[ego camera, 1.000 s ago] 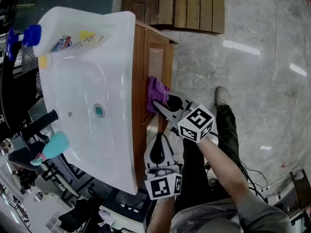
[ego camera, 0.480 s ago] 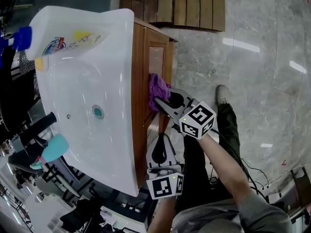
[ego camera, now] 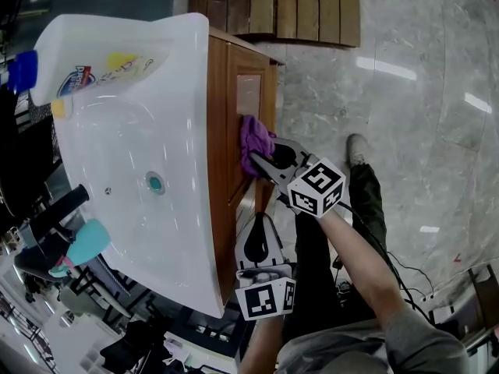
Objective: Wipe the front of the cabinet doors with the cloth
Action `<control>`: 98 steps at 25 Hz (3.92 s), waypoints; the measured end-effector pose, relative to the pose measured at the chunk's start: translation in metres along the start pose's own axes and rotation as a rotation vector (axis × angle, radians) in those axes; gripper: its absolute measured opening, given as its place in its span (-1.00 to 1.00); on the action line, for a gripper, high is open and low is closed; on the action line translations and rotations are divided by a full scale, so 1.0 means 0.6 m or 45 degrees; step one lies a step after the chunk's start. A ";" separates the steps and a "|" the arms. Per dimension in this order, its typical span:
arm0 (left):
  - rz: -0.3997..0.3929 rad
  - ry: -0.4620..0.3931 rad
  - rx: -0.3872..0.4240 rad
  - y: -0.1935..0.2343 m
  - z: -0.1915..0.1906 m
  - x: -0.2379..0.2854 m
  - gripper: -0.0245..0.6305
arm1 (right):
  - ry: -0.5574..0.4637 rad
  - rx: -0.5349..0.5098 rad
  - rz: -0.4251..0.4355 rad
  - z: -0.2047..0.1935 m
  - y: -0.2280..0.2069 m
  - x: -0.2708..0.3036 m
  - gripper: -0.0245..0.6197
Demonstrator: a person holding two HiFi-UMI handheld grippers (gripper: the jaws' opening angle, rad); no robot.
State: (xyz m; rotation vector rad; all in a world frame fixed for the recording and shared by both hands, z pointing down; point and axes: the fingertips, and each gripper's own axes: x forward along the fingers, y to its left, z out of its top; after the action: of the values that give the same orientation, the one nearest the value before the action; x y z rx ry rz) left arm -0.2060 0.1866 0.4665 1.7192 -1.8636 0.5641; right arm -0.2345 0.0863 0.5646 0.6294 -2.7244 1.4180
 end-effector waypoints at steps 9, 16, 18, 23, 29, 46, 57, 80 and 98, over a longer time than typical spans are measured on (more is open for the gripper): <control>-0.002 0.015 -0.007 0.007 -0.011 0.004 -0.90 | 0.024 -0.009 -0.029 -0.016 -0.025 0.006 -0.60; -0.003 0.022 -0.009 0.012 -0.017 0.007 -0.90 | 0.049 -0.032 -0.060 -0.031 -0.046 0.011 -0.60; -0.003 0.024 -0.008 0.014 -0.020 0.009 -0.90 | 0.056 -0.035 -0.068 -0.036 -0.053 0.013 -0.60; -0.004 0.036 -0.007 0.016 -0.026 0.013 -0.90 | 0.080 -0.033 -0.093 -0.053 -0.073 0.017 -0.60; -0.007 0.047 -0.005 0.019 -0.031 0.020 -0.90 | 0.109 -0.028 -0.127 -0.074 -0.100 0.023 -0.60; -0.011 0.062 0.005 0.020 -0.037 0.037 -0.90 | 0.187 -0.014 -0.229 -0.118 -0.161 0.032 -0.60; -0.015 0.064 -0.016 0.010 -0.042 0.052 -0.90 | 0.308 -0.006 -0.344 -0.153 -0.215 0.029 -0.60; -0.015 0.046 -0.007 -0.004 -0.018 0.044 -0.90 | 0.229 0.130 -0.434 -0.121 -0.236 -0.051 -0.60; 0.007 0.016 0.009 -0.031 0.016 0.026 -0.90 | -0.042 0.046 -0.209 0.080 -0.100 -0.099 -0.60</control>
State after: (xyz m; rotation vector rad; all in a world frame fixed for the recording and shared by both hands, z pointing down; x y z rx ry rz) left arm -0.1892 0.1668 0.4680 1.7115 -1.8604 0.5832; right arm -0.1505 0.0382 0.5721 0.8637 -2.6052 1.4337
